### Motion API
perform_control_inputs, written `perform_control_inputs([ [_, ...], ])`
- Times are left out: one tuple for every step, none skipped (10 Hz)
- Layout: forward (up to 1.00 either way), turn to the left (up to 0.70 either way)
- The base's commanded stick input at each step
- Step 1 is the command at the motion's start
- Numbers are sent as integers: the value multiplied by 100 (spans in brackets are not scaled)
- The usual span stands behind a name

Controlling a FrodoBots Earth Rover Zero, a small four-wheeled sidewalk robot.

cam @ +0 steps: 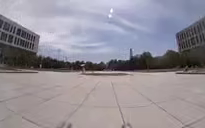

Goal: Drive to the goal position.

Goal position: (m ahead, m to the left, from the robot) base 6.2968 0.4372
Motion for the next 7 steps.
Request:
perform_control_inputs([
  [70,0],
  [70,0],
  [70,0],
  [70,0],
  [70,0],
  [70,0],
  [70,0],
])
